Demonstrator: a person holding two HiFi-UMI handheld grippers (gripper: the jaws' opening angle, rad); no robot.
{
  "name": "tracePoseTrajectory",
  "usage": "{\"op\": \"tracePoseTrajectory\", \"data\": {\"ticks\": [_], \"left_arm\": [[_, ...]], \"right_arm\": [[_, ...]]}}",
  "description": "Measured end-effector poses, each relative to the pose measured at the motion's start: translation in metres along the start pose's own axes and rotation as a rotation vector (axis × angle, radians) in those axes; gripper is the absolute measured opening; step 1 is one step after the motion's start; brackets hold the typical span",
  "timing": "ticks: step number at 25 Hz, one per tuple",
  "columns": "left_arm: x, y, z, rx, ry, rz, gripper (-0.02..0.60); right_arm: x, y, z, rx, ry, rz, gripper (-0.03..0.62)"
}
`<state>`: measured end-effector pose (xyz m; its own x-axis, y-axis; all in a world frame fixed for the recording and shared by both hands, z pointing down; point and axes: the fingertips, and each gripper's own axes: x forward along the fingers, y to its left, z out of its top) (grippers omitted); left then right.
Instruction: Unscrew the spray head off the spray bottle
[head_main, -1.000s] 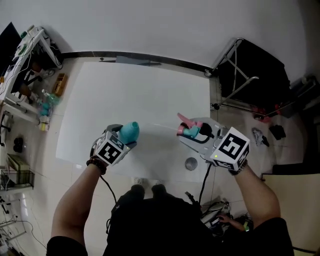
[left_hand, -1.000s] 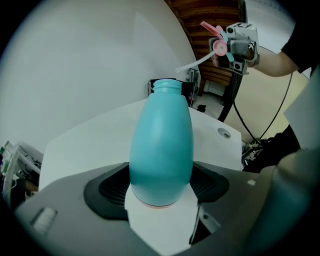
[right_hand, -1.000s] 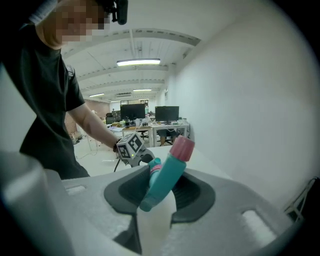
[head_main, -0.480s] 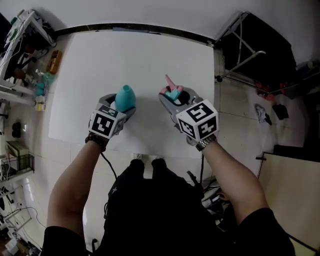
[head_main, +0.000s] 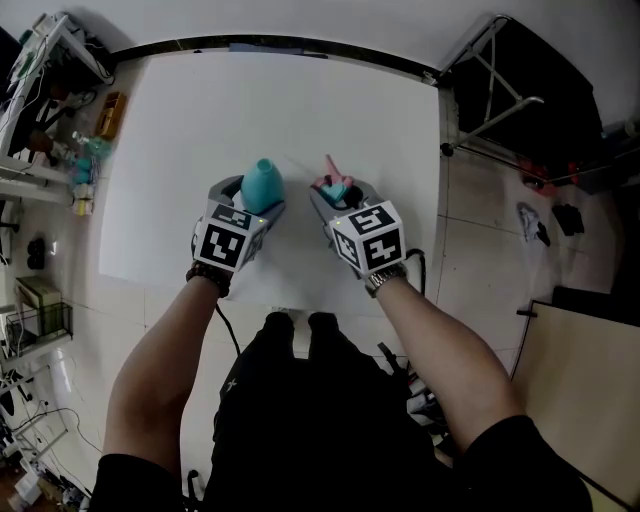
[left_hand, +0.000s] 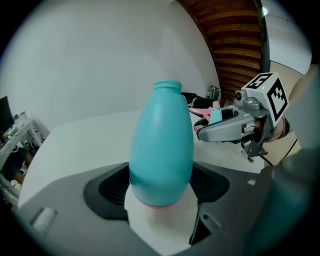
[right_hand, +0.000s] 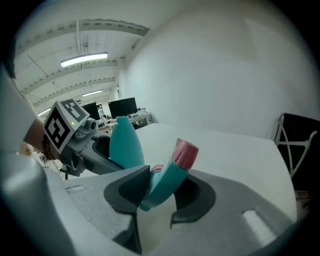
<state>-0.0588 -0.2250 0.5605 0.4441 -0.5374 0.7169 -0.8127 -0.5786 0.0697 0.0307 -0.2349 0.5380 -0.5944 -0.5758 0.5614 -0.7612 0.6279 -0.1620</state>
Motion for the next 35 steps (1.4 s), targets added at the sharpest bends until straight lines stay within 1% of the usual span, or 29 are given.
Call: {"op": "tracePoseTrajectory", "data": {"ticks": [5,15,19,20,24,30,32,35], "left_arm": [[0.009,0.002,0.002,0.008,-0.03,0.013,0.397],[0.017,0.002,0.0,0.018,-0.04,0.002,0.402],[0.02,-0.003,-0.003,0.031,-0.045,-0.007,0.408],[0.02,-0.003,-0.002,0.033,-0.047,-0.009,0.41],[0.019,-0.002,-0.006,0.043,-0.041,-0.014,0.414],[0.017,0.0,-0.005,0.04,-0.043,0.004,0.455],[0.013,0.002,-0.007,0.038,-0.043,0.012,0.462],[0.006,0.005,-0.006,0.036,-0.051,0.025,0.465]], "right_arm": [[0.009,-0.001,-0.007,0.021,0.009,0.004,0.121],[0.021,-0.001,-0.022,-0.031,0.066,-0.008,0.123],[0.022,-0.004,-0.031,-0.049,0.091,-0.012,0.141],[0.022,-0.006,-0.032,-0.052,0.095,-0.013,0.151],[0.024,-0.005,-0.035,-0.06,0.108,-0.018,0.232],[0.022,-0.018,-0.035,-0.074,0.12,-0.048,0.31],[0.021,-0.019,-0.036,-0.079,0.123,-0.06,0.327],[0.017,-0.023,-0.036,-0.085,0.129,-0.075,0.331]]}}
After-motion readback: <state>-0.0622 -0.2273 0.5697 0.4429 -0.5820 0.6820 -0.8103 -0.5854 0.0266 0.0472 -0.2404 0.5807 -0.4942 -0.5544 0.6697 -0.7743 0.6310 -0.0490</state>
